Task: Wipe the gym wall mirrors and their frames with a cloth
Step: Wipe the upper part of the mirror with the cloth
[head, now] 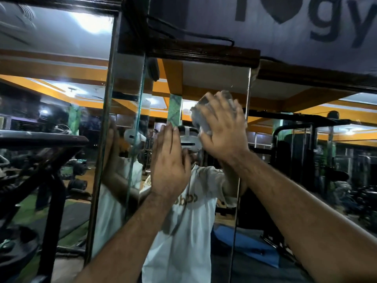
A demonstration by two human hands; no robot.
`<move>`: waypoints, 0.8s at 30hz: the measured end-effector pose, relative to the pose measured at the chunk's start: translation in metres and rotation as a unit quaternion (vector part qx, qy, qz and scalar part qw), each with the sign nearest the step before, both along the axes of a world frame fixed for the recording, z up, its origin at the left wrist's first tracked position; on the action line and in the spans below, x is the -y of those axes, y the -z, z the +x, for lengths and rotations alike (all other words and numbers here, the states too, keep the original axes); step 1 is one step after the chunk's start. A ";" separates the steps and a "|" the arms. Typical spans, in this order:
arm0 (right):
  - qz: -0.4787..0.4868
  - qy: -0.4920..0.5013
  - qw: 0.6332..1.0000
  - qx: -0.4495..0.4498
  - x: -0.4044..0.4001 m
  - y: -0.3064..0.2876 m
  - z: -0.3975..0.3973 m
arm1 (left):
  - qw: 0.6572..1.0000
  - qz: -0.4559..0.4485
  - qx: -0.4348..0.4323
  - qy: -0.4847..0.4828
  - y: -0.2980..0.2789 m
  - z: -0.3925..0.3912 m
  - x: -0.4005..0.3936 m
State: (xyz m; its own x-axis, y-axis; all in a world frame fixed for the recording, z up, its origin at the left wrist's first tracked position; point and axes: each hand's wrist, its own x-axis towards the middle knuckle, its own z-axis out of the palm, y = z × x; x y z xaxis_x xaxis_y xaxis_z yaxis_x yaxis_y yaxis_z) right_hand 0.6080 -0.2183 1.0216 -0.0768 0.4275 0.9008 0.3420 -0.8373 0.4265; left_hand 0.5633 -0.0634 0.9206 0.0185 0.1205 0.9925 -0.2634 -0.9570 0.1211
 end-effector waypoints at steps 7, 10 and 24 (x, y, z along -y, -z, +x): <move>-0.125 0.011 0.992 0.002 0.021 0.025 0.000 | 1.000 0.006 -0.013 -0.025 -0.006 0.011 0.011; -0.092 0.019 0.996 0.007 0.040 0.006 0.005 | 0.999 0.031 -0.014 -0.032 -0.006 0.012 0.018; 0.113 0.000 0.991 -0.073 0.082 0.003 0.010 | 0.994 0.108 -0.019 0.018 -0.025 0.018 0.057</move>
